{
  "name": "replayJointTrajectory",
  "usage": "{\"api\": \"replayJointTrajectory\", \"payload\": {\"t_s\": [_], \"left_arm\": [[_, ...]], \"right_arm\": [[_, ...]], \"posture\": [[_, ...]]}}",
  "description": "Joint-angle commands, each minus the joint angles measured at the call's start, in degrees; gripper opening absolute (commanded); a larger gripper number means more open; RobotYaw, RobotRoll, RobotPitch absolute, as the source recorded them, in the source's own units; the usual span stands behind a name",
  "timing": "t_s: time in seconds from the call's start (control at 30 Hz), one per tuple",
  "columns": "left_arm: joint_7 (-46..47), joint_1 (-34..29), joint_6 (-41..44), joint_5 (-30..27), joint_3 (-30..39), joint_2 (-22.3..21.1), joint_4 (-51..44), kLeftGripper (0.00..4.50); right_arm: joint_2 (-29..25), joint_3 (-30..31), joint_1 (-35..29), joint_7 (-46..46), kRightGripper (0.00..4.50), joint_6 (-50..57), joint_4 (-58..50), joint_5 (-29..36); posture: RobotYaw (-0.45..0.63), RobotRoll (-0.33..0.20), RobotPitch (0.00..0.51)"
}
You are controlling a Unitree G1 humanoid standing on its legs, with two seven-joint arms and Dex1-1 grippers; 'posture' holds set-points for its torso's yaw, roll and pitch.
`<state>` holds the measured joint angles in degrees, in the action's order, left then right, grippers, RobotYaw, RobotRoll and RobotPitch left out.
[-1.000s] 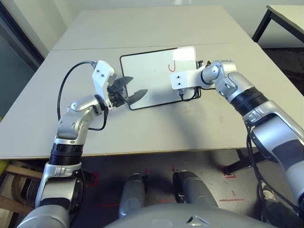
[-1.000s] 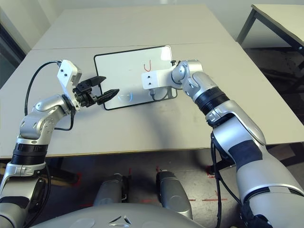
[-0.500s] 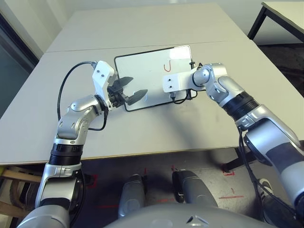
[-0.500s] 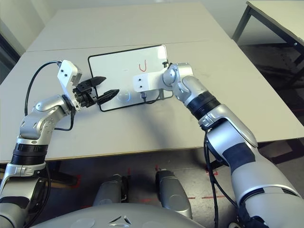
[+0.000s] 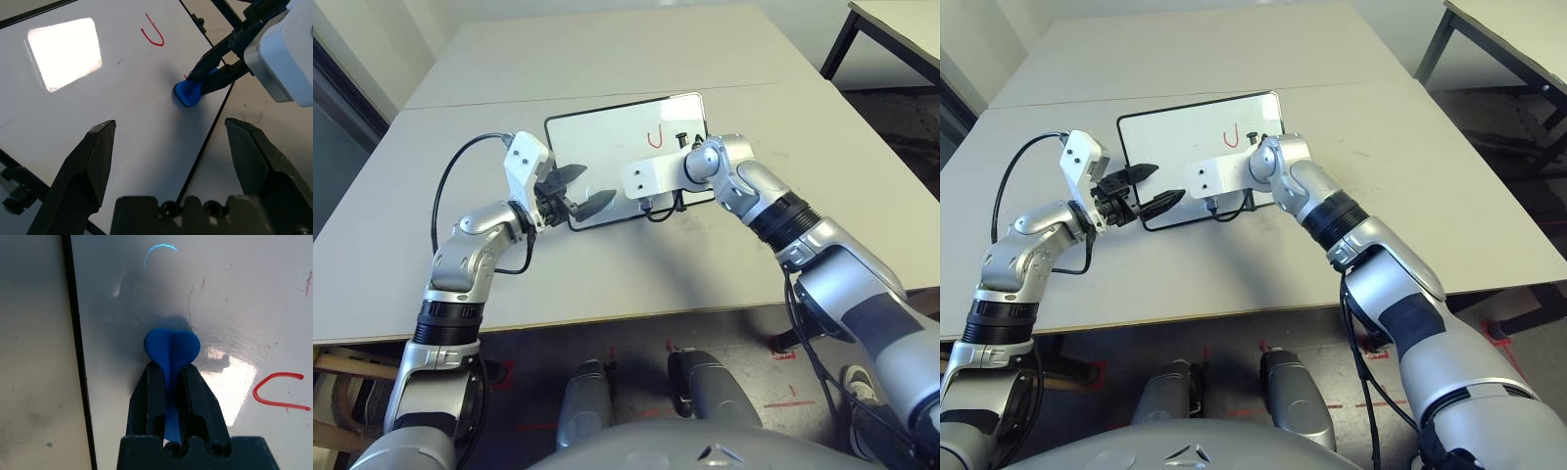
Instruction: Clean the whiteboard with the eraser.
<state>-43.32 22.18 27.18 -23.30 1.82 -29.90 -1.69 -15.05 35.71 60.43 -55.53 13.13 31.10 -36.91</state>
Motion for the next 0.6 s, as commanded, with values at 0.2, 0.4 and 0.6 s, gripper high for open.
{"api": "replayJointTrajectory", "payload": {"t_s": [0.2,0.4,0.6], "left_arm": [[-0.3,-0.3,0.5,-0.1,0.2,-0.4,-1.1,4.50],[-0.6,-0.1,0.4,-0.1,0.0,-0.4,-0.8,4.50],[-0.6,0.1,0.4,0.0,-0.3,-0.3,-0.6,4.50]], "right_arm": [[-3.9,0.6,-0.4,-1.0,0.14,-1.6,2.4,-1.3],[-7.0,0.3,-1.0,-1.4,0.14,-2.0,2.6,-1.3],[-8.1,-0.5,0.3,0.2,0.14,-2.2,6.1,-1.3]], "posture": [[-0.04,0.000,0.093],[-0.05,0.000,0.096],[-0.06,0.000,0.097]]}}
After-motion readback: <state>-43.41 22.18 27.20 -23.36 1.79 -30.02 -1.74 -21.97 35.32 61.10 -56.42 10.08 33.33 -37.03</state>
